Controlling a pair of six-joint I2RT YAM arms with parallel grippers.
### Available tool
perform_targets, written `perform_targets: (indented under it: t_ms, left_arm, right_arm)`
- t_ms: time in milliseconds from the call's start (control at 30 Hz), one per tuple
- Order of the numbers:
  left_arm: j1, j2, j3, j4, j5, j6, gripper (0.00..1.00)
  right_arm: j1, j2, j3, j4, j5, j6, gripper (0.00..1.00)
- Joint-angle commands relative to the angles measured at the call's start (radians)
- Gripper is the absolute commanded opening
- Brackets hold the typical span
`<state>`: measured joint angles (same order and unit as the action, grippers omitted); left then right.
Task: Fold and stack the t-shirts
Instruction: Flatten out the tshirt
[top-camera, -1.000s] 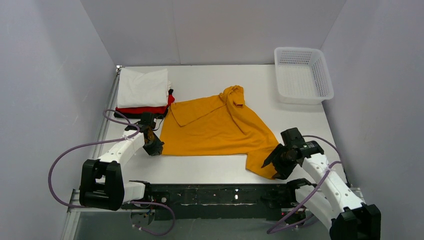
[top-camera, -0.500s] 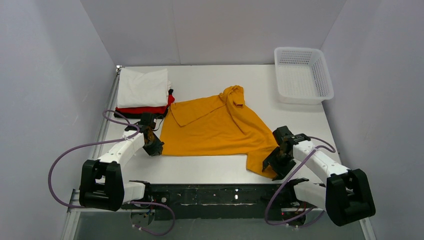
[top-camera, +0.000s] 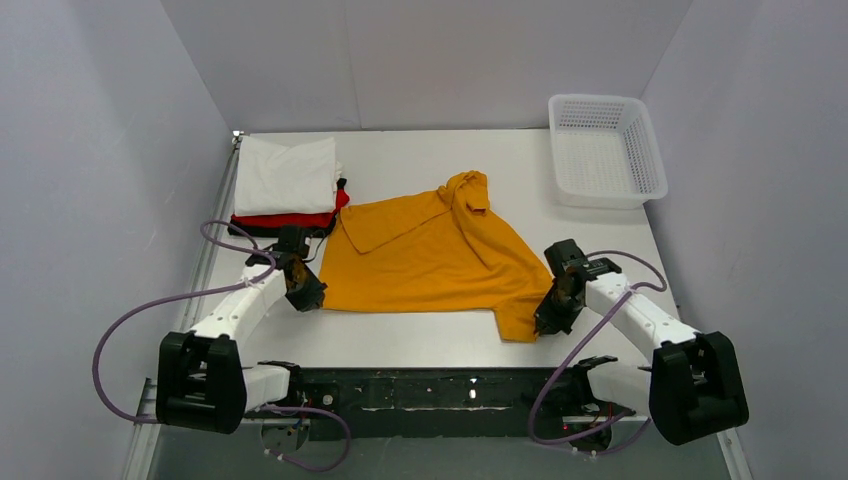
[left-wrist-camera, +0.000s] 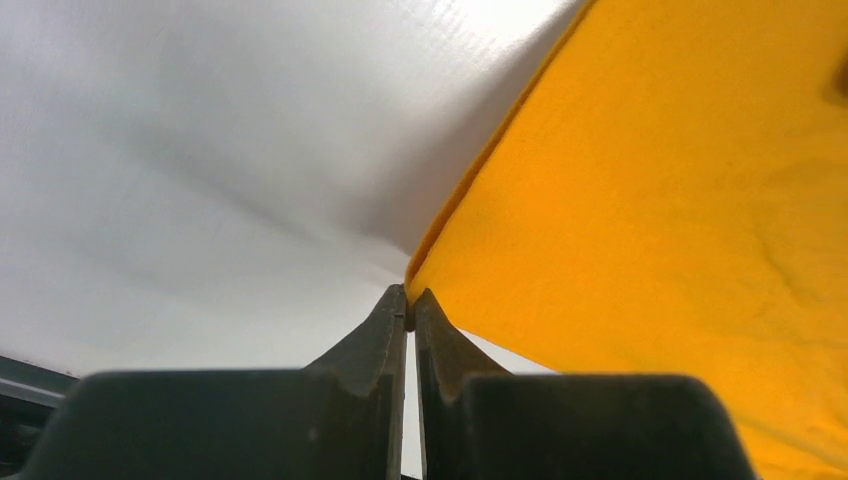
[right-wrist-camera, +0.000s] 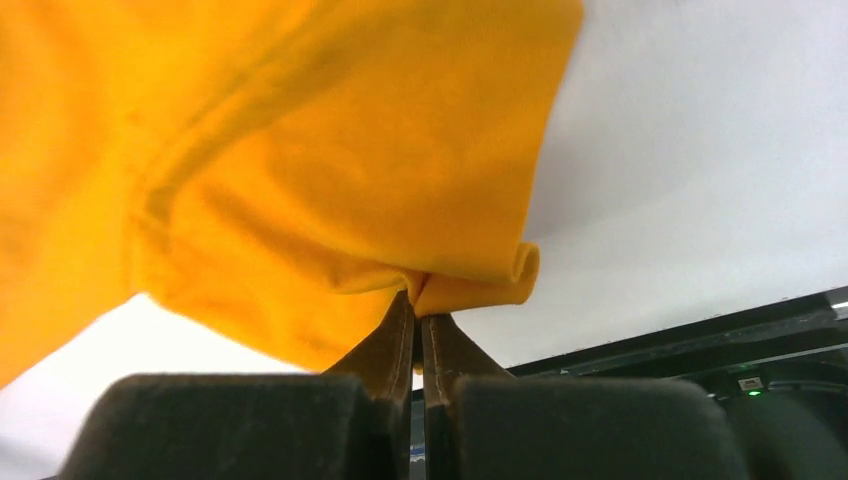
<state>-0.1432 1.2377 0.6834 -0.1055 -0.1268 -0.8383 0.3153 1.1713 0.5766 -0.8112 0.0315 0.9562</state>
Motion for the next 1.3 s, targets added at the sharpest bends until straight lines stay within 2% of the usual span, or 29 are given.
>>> perform_targets:
  t_ms: [0, 300, 500, 600, 867, 1033, 1267]
  left_arm:
    - [0.004, -0.112, 0.040, -0.097, 0.024, 0.018, 0.00]
    - [0.003, -0.279, 0.263, -0.088, 0.096, 0.050, 0.00]
    - [0.004, -0.281, 0.527, -0.084, 0.119, 0.115, 0.00]
    - [0.004, -0.272, 0.655, -0.086, 0.160, 0.135, 0.00]
    - [0.003, -0.212, 1.068, -0.180, 0.210, 0.224, 0.00]
    - [0.004, -0.204, 1.306, -0.265, 0.233, 0.278, 0.00]
    - [0.004, -0.303, 1.386, -0.292, 0.242, 0.320, 0.00]
  right_arm:
    - [-0.001, -0.108, 0.134, -0.030, 0.074, -0.094, 0.01]
    - [-0.001, -0.201, 0.574, -0.069, 0.278, -0.209, 0.01]
    - [-0.002, -0.240, 0.842, 0.004, 0.433, -0.288, 0.01]
    - [-0.002, -0.249, 0.966, 0.048, 0.454, -0.338, 0.01]
    - [-0.002, -0.168, 1.393, 0.039, 0.317, -0.498, 0.01]
    - [-0.002, -0.190, 1.522, 0.054, 0.201, -0.527, 0.01]
    - [-0.002, -0.232, 1.652, 0.080, -0.041, -0.531, 0.01]
